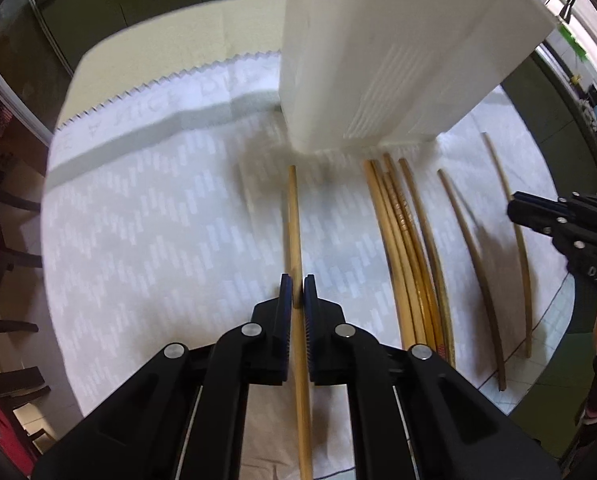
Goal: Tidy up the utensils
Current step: 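Lift the chopsticks upright with both tools and carry them over the caddy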
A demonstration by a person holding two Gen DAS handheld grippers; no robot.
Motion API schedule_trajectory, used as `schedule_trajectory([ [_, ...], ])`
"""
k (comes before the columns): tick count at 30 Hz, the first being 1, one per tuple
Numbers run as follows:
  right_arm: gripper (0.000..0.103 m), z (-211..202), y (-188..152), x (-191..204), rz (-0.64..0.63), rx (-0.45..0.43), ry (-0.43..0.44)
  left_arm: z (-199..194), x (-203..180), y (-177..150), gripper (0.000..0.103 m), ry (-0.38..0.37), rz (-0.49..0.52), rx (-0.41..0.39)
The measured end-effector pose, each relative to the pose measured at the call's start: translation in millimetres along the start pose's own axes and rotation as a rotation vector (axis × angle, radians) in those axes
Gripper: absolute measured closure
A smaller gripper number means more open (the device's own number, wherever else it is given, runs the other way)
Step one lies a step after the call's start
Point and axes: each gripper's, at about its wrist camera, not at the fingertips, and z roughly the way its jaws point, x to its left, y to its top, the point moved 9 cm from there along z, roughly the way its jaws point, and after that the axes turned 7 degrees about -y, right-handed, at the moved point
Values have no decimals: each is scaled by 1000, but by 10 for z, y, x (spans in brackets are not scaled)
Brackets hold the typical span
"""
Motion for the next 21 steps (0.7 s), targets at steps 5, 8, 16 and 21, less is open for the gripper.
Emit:
schedule_trajectory([
  [5,96,-523,24,-8,15,-144,52,-434,-88,42,97,-4,33,-102],
  [8,96,-838,-31,-103,25,-220,72,-694,-143,6,97,-4,56,-166],
  [16,96,-1216,-143,-187,35,-305,95,-1162,-200,-249,97,-20,88,-248],
  [21,96,-1444,-155,-155,35,-359,112,-1402,-308,-296,97,-48,102,-292],
])
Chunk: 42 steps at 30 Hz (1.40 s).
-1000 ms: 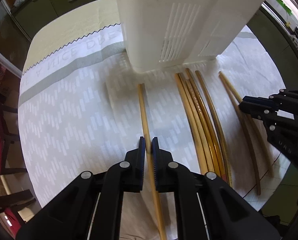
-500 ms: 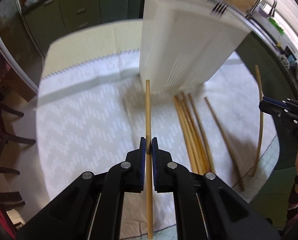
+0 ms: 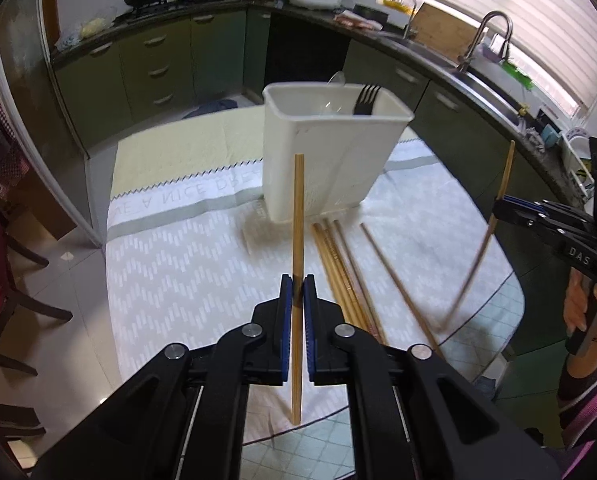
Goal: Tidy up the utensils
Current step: 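Lift the chopsticks upright with both tools and carry them over the caddy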
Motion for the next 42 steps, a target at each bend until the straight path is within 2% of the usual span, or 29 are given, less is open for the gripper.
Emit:
schedule_trajectory([
  [8,96,-334,257,69,-13,-84,9,-324,-192,234,97,-4,52,-86],
  [13,96,-525,472,111,-23,-124,13,-529,-315,503,97,-32,66,-128],
  [21,96,-812,927,160,-32,-185,26,-915,-486,1130,97,-42,92,-218],
  [28,96,-998,1317,258,-51,-243,20,-1229,-543,1824,97,15,127,-366],
  [33,96,-1086,1619,296,-52,-295,7,-1025,-524,2054,97,57,148,-388],
  [42,96,-1098,2207,334,-26,-367,22,-149,-203,1869,97,50,94,-275],
])
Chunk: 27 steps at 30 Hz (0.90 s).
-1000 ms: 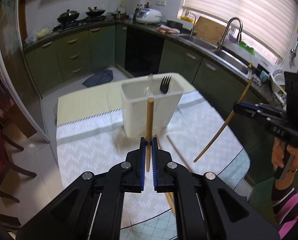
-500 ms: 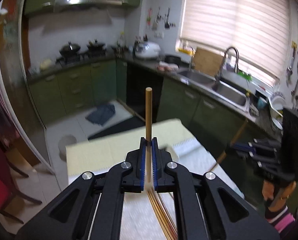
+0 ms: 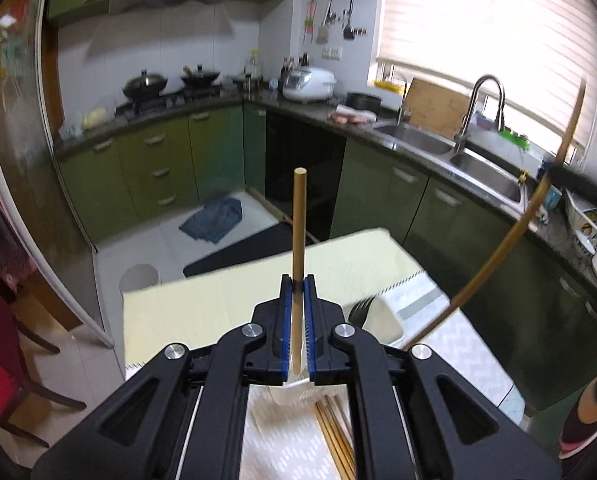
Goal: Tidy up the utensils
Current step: 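Lift the chopsticks upright with both tools and carry them over the caddy, then open the left tool to drop its chopstick into the caddy while the right tool releases its own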
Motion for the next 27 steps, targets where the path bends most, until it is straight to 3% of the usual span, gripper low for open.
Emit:
schedule_trajectory([
  [5,96,344,96,4,-8,11,-45,296,82,-290,95,7,-11,83],
  [7,96,509,27,-13,-4,30,-54,297,97,-356,89,-1,-16,90],
  [12,96,919,-242,-73,-8,75,-91,100,72,-423,71,-5,-4,59],
  [14,96,1069,-378,-74,-10,103,-90,28,52,-476,70,-11,-5,58],
  [18,96,1357,-654,-47,-25,173,-93,-38,19,-698,68,-25,-22,110],
  [21,95,1501,-829,-58,-25,213,-98,-19,-14,-918,54,-69,-66,166],
  [23,79,1533,-928,-63,-30,231,-96,-3,-31,-1052,51,-74,-77,192],
  [27,76,1403,-992,-82,-30,226,-103,69,-160,-1308,45,-67,-77,227],
])
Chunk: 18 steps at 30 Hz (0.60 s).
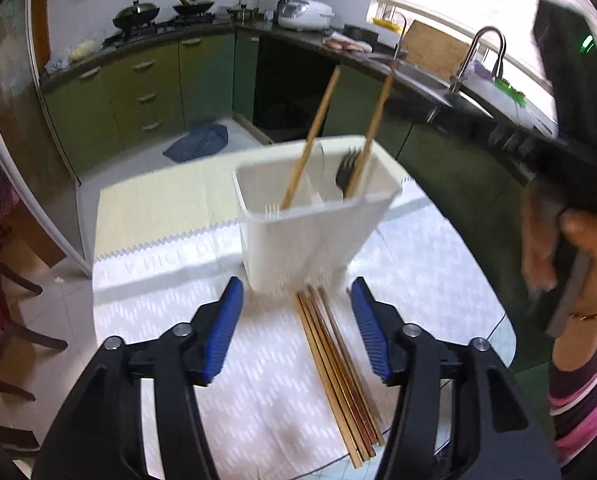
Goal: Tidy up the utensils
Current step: 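Open the left tool to drop its chopstick into the caddy while the right tool releases its own, then grasp another wooden chopstick with the left tool while the right tool grasps one too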
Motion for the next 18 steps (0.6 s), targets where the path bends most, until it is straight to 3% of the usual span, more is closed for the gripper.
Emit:
schedule_trajectory([
  [5,64,-521,-262,-108,-17,-52,-3,431,-64,-423,44,-15,-35,131],
  [10,64,-868,-780,-331,-22,-32,-35,878,-3,-703,47,-7,-102,250],
  [15,64,-1032,-1226,-691,15,14,-68,1130,55,-838,63,26,-137,320],
  [18,61,-1062,-1402,-877,44,30,-77,1206,51,-916,64,23,-156,351],
])
